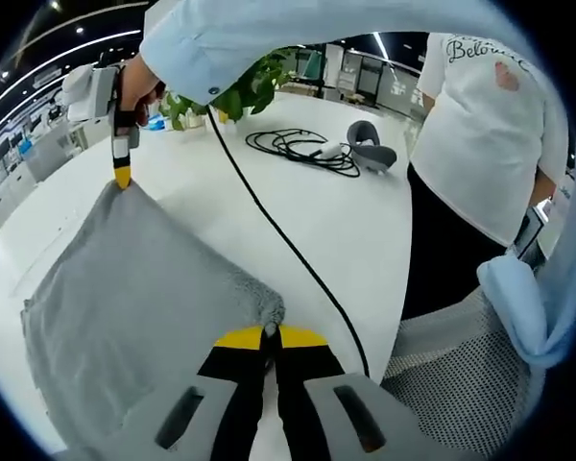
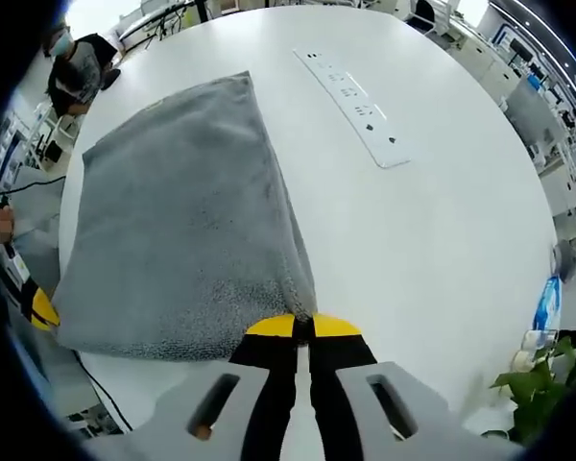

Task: Fold the towel on the table until its edges align and the towel forms a compact rectangular stack.

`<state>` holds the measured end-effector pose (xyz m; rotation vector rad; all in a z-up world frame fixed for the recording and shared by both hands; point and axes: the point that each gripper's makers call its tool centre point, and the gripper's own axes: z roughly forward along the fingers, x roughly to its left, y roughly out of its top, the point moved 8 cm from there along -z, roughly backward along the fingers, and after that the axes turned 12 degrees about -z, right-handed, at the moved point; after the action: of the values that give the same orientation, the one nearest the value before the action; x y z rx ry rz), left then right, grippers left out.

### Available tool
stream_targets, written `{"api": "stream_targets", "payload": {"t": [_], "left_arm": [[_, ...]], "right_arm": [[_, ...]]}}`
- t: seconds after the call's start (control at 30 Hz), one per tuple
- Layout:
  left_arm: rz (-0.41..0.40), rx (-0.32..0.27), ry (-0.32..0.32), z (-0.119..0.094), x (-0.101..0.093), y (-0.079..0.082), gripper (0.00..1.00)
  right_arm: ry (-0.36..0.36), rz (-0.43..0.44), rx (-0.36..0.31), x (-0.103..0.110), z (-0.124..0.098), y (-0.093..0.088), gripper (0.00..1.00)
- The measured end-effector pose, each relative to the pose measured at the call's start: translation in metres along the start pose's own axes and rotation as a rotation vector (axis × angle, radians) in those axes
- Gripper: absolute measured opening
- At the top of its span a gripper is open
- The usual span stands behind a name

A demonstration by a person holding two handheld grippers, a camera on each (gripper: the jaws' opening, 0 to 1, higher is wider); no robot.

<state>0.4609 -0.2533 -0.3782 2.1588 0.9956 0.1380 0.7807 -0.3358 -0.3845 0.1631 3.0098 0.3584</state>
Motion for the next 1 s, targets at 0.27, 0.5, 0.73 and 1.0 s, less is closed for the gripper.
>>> {"api": "stream_targets", "payload": {"t": [0.27, 0.5, 0.73, 1.0], "left_arm": [[0.033, -0.025, -0.015, -0.008, -0.008, 0.013, 0.04], [0.052, -0.047, -0.029, -0.014, -0.016, 0.021, 0.04], [0.066, -0.069, -0.04, -0.022, -0.022, 0.027, 0.04], [0.07, -0.104, -0.047, -0.034, -0.024, 0.033, 0.04]], "right_arm": [[-0.01, 0.004, 0.021, -0.002, -0.015, -0.002, 0.01], [-0.015, 0.017, 0.039, 0.0, -0.027, -0.007, 0.01], [-0.018, 0.028, 0.059, -0.002, -0.037, -0.01, 0.01], [-0.025, 0.026, 0.074, -0.004, -0.051, -0.002, 0.01]]}}
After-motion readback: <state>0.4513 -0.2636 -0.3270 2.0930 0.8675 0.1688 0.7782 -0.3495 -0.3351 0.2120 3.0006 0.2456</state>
